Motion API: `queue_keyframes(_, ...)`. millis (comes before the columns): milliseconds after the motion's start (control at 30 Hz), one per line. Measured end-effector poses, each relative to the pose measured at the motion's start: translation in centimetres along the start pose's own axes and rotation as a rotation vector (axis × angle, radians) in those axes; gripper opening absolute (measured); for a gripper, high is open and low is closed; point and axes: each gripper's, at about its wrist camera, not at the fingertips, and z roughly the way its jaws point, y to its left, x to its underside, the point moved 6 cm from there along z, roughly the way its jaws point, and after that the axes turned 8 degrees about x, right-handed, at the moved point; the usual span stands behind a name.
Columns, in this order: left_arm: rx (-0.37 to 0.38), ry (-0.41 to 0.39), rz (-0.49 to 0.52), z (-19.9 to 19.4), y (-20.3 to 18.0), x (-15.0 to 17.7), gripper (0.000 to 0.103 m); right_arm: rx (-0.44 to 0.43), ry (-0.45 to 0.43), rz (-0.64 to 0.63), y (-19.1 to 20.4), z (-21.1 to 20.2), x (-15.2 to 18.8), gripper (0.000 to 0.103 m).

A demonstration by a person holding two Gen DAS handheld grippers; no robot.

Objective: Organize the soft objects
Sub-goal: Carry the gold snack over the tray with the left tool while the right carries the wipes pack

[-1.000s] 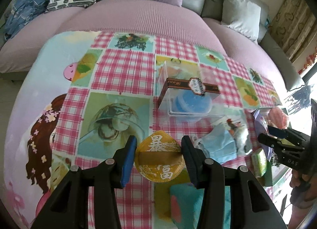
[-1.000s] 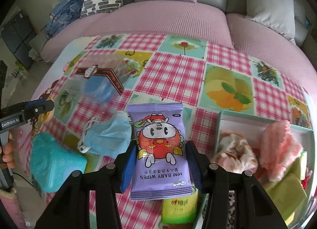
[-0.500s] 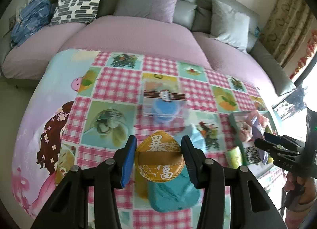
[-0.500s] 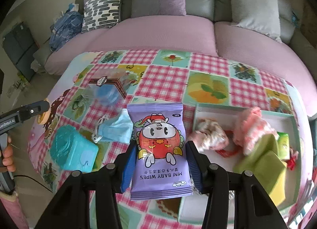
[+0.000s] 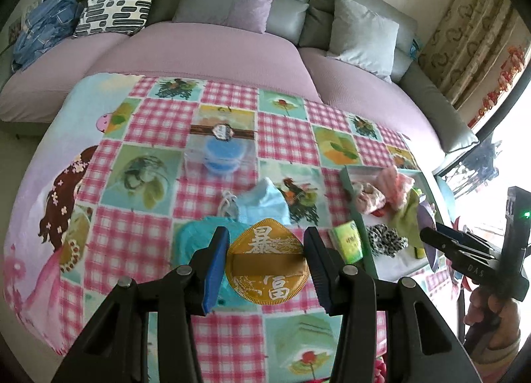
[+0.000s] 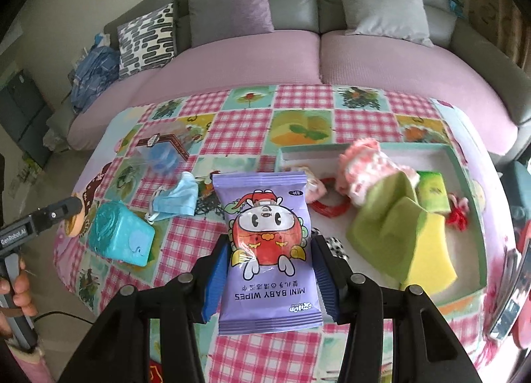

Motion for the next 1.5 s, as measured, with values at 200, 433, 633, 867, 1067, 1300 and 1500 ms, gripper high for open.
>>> queue_keyframes(200,-0.013,0.012,0.048,0.4,-2.9,0.5,0.048,-0.006,-0.009,0.034,-2.2,-0.8,1.0,0.052)
queue_keyframes(433,-0.017,0.028,0.095,1.9,-5.9,0.7,0.048,-0.004,-0.017,0.067,-5.1,-1.3,1.6,0.052)
queue_keyframes(633,-0.002,0.035,0.137,3.8,-8.7,0.9,0.048,0.007,-0.016,0.111,-8.0,-0.8,1.9,0.052)
queue_keyframes(867,0.028,0.044,0.207,6.3,-12.6,0.9,0.048,0.027,-0.031,0.15,-11.2,-0.7,2.0,0.052)
queue_keyframes(1067,0.06,0.056,0.285,8.7,-16.2,0.9,0.048,0.054,-0.042,0.169,-14.0,-0.7,1.5,0.052)
queue_keyframes(1300,0.092,0.058,0.366,11.5,-19.9,0.5,0.048,0.109,-0.033,0.184,-17.9,-0.1,0.8,0.052)
queue_keyframes(1500,0.103,0.073,0.401,14.6,-21.2,0.4,0.048,0.15,0.011,0.21,-21.4,2.0,1.2,0.052)
